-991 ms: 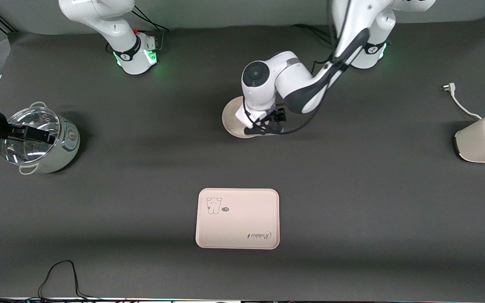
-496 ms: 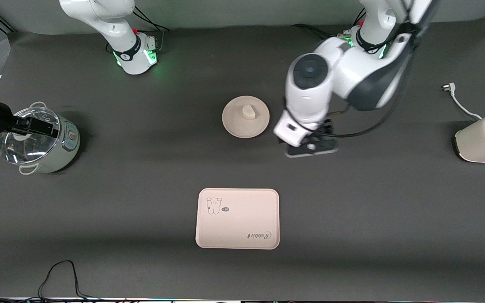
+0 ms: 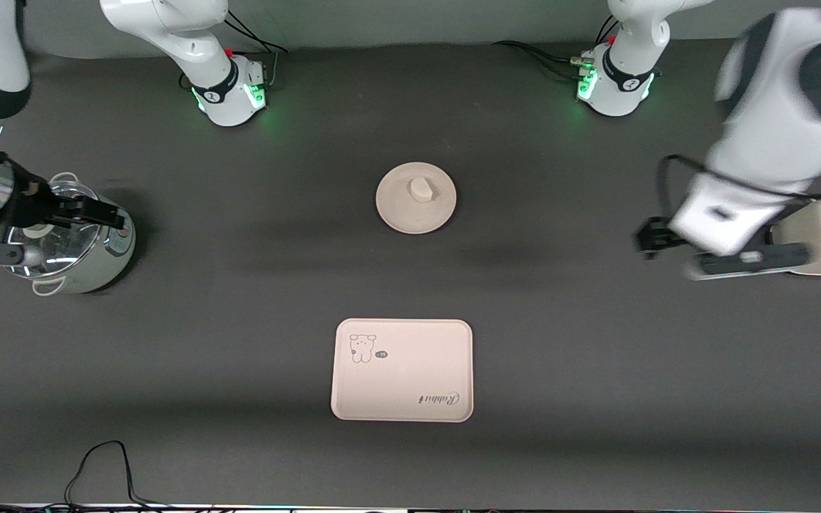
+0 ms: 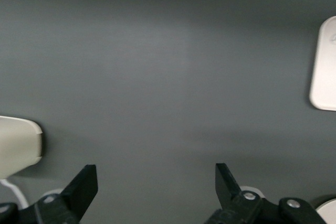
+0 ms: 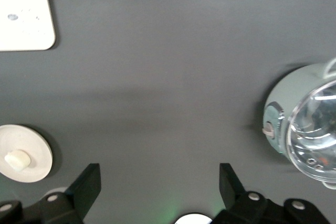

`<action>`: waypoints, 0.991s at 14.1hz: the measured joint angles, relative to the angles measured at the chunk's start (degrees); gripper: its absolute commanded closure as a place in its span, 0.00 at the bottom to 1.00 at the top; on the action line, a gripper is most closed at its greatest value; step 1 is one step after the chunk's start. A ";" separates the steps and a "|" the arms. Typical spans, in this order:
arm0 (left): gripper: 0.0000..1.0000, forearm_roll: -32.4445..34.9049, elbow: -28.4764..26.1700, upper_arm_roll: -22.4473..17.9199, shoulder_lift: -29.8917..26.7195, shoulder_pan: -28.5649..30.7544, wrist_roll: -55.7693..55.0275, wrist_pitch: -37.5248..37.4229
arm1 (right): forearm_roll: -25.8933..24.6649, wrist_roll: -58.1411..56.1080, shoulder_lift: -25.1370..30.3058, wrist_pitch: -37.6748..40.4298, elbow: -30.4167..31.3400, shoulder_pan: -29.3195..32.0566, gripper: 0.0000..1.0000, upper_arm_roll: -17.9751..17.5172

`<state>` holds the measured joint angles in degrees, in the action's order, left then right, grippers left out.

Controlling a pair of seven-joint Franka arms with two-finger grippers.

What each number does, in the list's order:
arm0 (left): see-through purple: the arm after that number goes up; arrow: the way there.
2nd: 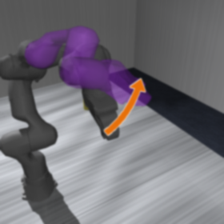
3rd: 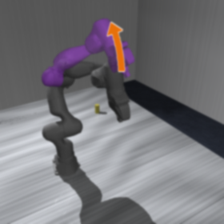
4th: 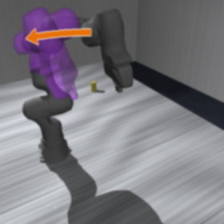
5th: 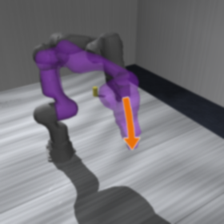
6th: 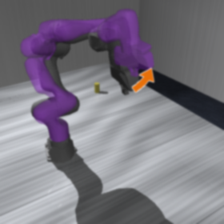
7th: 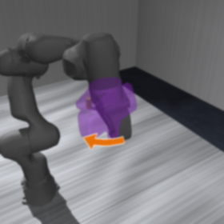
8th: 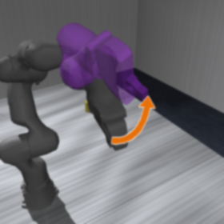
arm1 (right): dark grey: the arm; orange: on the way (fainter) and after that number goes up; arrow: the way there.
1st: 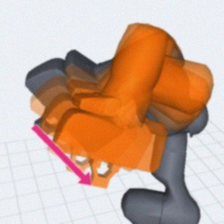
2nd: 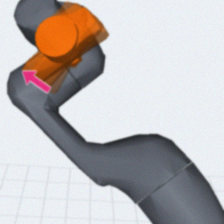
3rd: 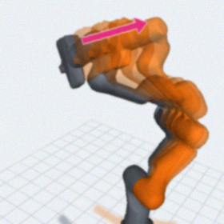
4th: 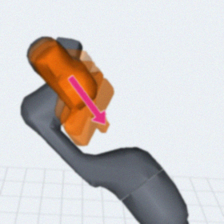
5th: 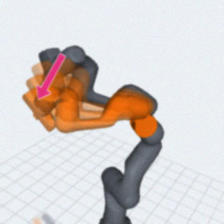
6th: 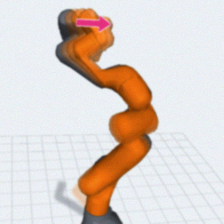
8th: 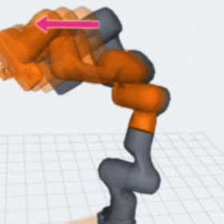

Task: Place bun in plate and plate on tray
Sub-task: 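Open the left gripper and withdraw it to its rest position, then reach the right gripper to the plate rim and grasp it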

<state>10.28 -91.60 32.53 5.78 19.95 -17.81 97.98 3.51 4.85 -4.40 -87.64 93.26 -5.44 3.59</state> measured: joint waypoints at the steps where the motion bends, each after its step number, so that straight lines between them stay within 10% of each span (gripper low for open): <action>1: 0.00 -1.42 0.00 -0.34 -1.32 1.71 2.73 -0.77 | 0.00 0.98 0.05 -0.09 0.53 -1.88 0.00 0.62; 14: 0.00 -7.88 -4.00 -7.10 -8.67 3.98 17.51 -7.10 | -0.05 2.01 5.13 -2.10 9.93 -9.58 0.00 3.40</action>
<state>2.40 -95.60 25.43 -2.88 23.93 -0.30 90.87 3.46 6.86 0.73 -89.74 103.19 -15.02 6.99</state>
